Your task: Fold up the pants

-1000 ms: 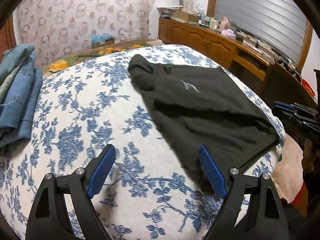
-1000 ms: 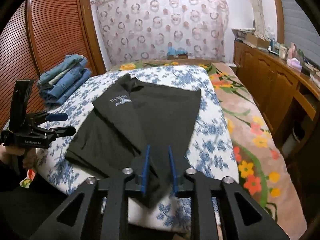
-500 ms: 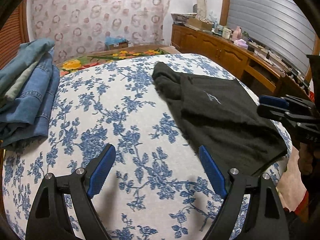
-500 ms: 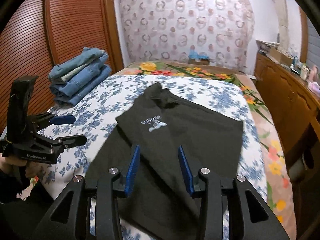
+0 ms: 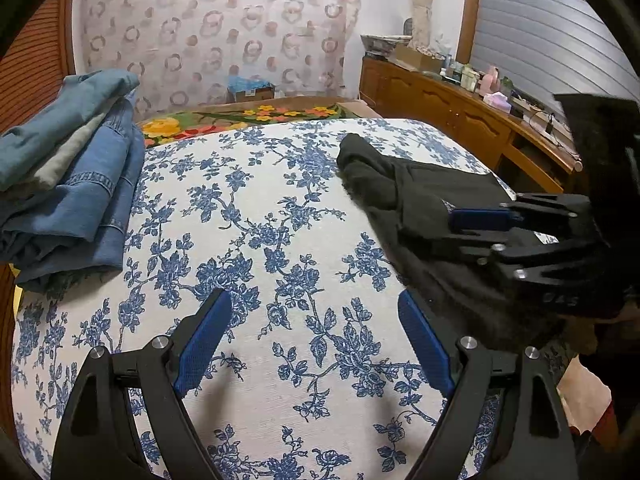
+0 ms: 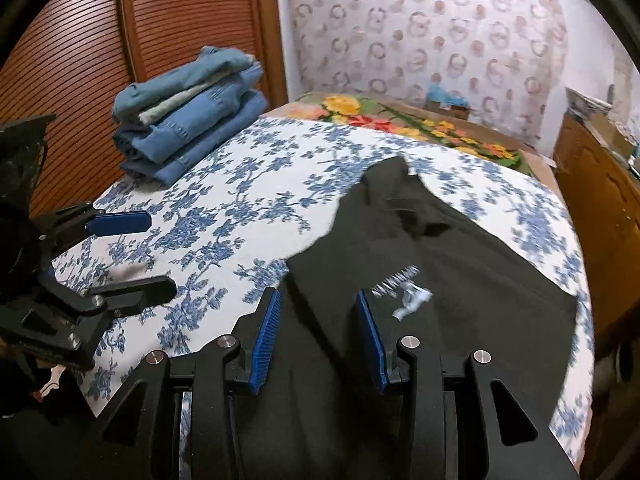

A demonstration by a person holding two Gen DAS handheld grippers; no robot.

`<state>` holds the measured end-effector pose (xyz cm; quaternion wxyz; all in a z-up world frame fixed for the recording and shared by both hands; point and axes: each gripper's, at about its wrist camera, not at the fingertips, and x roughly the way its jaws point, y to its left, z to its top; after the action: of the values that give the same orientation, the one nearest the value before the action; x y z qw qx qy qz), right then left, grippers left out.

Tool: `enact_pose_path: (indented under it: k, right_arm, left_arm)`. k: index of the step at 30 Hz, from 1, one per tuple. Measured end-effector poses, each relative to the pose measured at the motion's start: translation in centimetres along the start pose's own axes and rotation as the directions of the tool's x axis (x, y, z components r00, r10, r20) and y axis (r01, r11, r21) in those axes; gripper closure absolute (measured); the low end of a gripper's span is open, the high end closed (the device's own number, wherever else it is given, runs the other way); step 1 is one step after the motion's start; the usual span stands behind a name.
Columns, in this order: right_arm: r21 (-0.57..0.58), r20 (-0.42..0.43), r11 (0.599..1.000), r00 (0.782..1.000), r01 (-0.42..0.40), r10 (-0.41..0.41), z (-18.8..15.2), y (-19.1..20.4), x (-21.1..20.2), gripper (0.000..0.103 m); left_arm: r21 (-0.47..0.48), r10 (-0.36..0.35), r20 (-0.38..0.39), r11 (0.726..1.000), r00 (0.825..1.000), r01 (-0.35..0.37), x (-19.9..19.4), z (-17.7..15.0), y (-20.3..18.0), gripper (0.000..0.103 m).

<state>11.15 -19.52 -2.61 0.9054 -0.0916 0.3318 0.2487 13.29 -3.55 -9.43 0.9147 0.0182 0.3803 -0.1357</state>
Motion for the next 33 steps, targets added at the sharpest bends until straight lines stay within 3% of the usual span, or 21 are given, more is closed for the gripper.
enact_pose_path:
  k: [5,8,12,16,20,26,28,30,33]
  right_arm:
    - [-0.049,-0.025,0.998,0.999,0.034,-0.036,1.2,0.5,2.2,0.065]
    - [-0.054,-0.054,0.997,0.996,0.061,-0.063,1.4,0.1,3.4,0.095]
    - [-0.015,-0.006,0.998,0.998,0.063,-0.063,1.8,-1.5,2.1,0.102]
    - [0.044,0.071,0.995,0.993,0.095,-0.098,2.3,-4.3,-0.8,0.102]
    - [0.089,0.091,0.990,0.989,0.109,-0.117,2.0,-6.6,-2.6,0.103]
    - [0.065,0.077,0.996,0.995,0.065,-0.070,1.5,-5.5,-1.5,0.102]
    - [0.044,0.068,0.999,0.997,0.032,-0.035,1.6,-4.4,-0.9,0.094]
    - [0.017,0.050,1.000,0.999,0.004,-0.005,1.8,-3.6,0.4,0.076]
    - [-0.027,0.007,0.999,1.000,-0.024,0.024,1.7,-1.9,2.4,0.068]
  left_arm:
    - [0.002,-0.003,-0.003,1.000,1.000,0.003,0.1,-0.1,0.1,0.017]
    - [0.006,-0.005,-0.009,1.000,1.000,0.005,0.1,-0.3,0.0,0.017]
    - [0.011,-0.009,-0.008,1.000,1.000,0.009,-0.1,-0.4,-0.2,0.017]
    - [0.012,-0.016,-0.008,1.000,1.000,0.016,-0.2,-0.3,-0.5,0.017]
    - [0.020,-0.024,-0.010,0.999,1.000,0.025,-0.1,-0.3,-1.0,0.017]
    - [0.024,-0.030,-0.019,0.999,0.999,0.030,0.2,-0.3,-1.4,0.017]
    - [0.023,-0.030,-0.019,0.999,0.999,0.030,0.2,-0.4,-1.4,0.017]
    - [0.020,-0.028,-0.019,0.999,0.999,0.028,0.2,-0.4,-1.3,0.017]
    - [0.014,-0.026,-0.018,1.000,1.000,0.027,0.1,-0.5,-1.0,0.017]
